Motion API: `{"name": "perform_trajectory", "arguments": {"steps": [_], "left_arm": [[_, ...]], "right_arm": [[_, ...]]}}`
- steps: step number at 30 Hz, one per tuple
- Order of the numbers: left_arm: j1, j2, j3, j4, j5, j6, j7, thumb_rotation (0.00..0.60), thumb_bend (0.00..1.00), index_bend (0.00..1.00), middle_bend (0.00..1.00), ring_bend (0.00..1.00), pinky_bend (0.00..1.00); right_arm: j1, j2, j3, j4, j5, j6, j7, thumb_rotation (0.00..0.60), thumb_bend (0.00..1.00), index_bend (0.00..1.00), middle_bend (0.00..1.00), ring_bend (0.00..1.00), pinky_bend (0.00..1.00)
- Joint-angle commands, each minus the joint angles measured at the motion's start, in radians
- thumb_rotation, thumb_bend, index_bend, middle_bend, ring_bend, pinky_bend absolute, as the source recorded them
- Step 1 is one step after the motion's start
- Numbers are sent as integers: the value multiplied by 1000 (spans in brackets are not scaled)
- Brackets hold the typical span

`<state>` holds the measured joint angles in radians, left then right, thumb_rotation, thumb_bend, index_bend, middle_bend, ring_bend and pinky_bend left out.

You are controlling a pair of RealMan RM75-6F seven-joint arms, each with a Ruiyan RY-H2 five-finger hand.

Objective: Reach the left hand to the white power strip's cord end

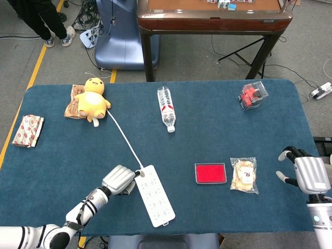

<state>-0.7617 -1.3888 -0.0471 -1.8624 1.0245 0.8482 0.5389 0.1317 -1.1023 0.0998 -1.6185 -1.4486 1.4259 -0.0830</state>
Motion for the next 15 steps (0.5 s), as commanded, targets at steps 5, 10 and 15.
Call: {"name": "perform_trajectory", "arguments": {"steps": [5, 10, 15], "left_arm": [[-18, -21, 9, 13, -18, 9, 4, 600, 653, 318, 1000, 1000, 1000], [-30, -33, 9, 26, -25, 19, 3, 600, 653, 313, 1000, 1000, 1000], [-45, -40, 12, 38, -37, 17, 8, 600, 653, 313, 1000, 1000, 1000]], "right_arm": [[1, -2, -2, 4, 1, -3, 3, 600, 102, 480, 365, 384, 598], [1, -1, -2, 2, 1, -1, 1, 600, 102, 480, 366, 384, 597], [1, 2, -2, -3, 2, -1, -2, 600, 102, 480, 366, 384, 598]]}}
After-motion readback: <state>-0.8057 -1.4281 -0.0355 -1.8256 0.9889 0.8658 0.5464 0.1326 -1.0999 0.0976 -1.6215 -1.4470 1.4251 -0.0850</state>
